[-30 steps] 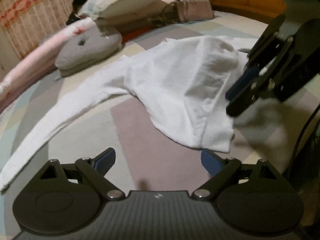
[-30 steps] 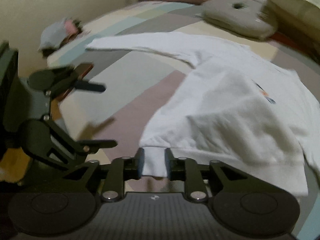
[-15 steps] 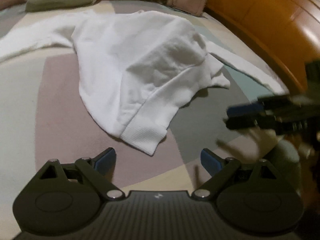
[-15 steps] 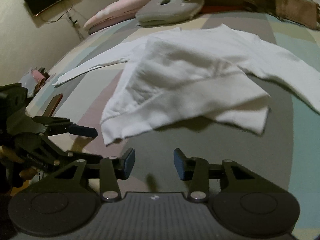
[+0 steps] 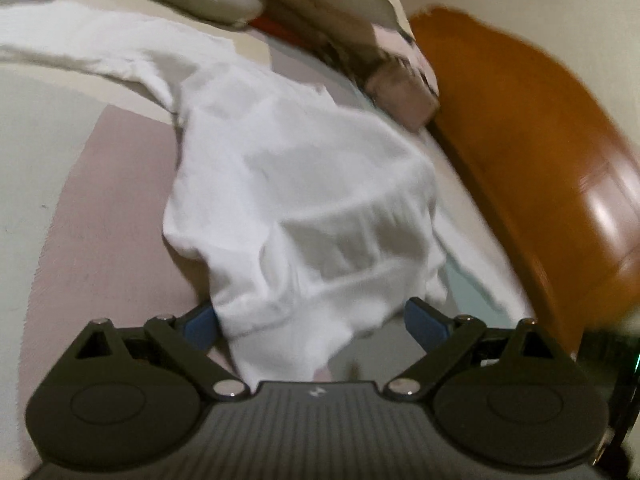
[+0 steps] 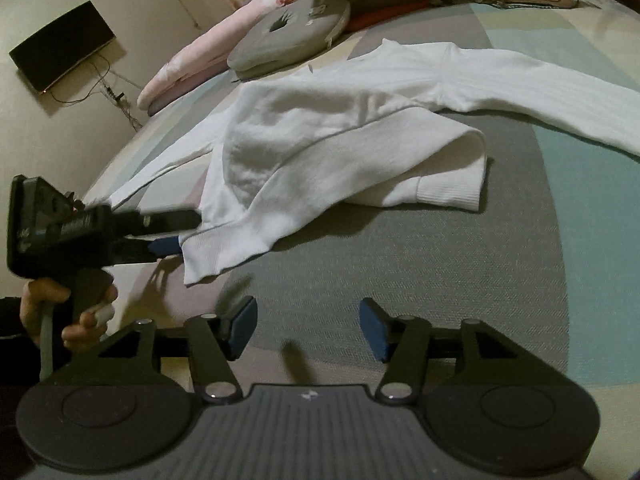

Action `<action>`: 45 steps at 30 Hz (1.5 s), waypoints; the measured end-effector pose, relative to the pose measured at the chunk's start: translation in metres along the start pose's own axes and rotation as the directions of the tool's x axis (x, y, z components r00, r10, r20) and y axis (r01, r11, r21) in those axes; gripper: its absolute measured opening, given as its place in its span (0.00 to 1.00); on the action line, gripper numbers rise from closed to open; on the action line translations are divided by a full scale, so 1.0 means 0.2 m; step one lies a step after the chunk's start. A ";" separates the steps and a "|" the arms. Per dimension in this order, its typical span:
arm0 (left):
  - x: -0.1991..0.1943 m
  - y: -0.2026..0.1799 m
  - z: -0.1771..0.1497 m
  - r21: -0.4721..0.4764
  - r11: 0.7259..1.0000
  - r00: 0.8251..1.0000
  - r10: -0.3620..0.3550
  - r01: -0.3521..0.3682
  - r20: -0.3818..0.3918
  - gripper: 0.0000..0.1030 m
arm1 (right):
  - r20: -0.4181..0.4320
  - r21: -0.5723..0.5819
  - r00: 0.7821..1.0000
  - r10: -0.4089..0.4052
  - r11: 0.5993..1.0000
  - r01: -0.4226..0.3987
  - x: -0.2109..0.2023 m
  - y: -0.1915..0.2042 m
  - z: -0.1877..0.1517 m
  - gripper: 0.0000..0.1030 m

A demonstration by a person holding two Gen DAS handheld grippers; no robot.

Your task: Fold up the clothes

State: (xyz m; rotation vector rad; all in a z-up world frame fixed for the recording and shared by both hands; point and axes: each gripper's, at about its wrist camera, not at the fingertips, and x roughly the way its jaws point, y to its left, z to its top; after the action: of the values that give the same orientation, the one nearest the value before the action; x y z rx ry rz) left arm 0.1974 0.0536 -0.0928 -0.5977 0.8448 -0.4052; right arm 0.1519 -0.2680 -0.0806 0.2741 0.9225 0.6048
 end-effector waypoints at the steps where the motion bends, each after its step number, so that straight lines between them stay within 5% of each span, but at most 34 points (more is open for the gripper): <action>1: 0.00 0.01 0.00 -0.033 0.999 1.000 -0.008 0.009 0.011 0.92 | 0.003 0.001 1.000 0.001 1.000 -0.001 0.00 0.00 0.00 0.61; 6: -0.01 0.03 -0.07 -0.121 0.986 0.992 -0.118 0.112 -0.038 0.92 | 0.015 0.017 1.000 0.020 1.000 -0.020 -0.01 -0.03 -0.02 0.62; 13: 0.10 0.02 0.01 -0.135 0.985 0.995 -0.103 0.105 0.018 0.86 | 0.039 0.076 0.997 0.059 0.995 -0.062 -0.01 -0.08 -0.02 0.62; 16: 0.08 0.05 -0.05 -0.191 0.975 0.994 -0.110 0.110 0.010 0.58 | 0.052 0.086 0.997 0.063 0.994 -0.067 -0.01 -0.08 -0.03 0.62; 18: 0.06 0.09 -0.09 -0.259 0.956 0.989 -0.145 0.140 0.002 0.54 | 0.059 0.091 0.996 0.066 0.993 -0.071 -0.01 -0.09 -0.04 0.62; 20: 0.09 0.12 -0.10 -0.269 0.955 0.992 -0.129 0.126 0.005 0.29 | 0.065 0.096 0.995 0.071 0.992 -0.077 -0.01 -0.09 -0.04 0.62; 23: 0.13 0.16 -0.12 -0.283 0.953 0.994 -0.106 0.104 0.009 0.09 | 0.074 0.108 0.994 0.075 0.991 -0.082 0.00 -0.10 -0.04 0.62; 34: -0.13 0.15 -0.08 -0.342 0.939 1.000 -0.024 0.028 0.016 0.02 | 0.089 0.112 0.995 0.050 0.992 -0.060 0.01 -0.08 -0.04 0.65; 45: -0.50 0.28 -0.07 -0.296 0.947 0.988 0.144 -0.122 0.052 0.02 | 0.049 -0.078 0.996 -0.073 0.994 0.077 0.02 0.07 -0.05 0.66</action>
State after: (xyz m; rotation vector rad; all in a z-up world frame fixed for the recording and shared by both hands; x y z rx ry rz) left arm 0.1319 0.1464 -0.0784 -0.8187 0.8765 -0.1341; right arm 0.1416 -0.2547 -0.0829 0.1804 0.8583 0.5620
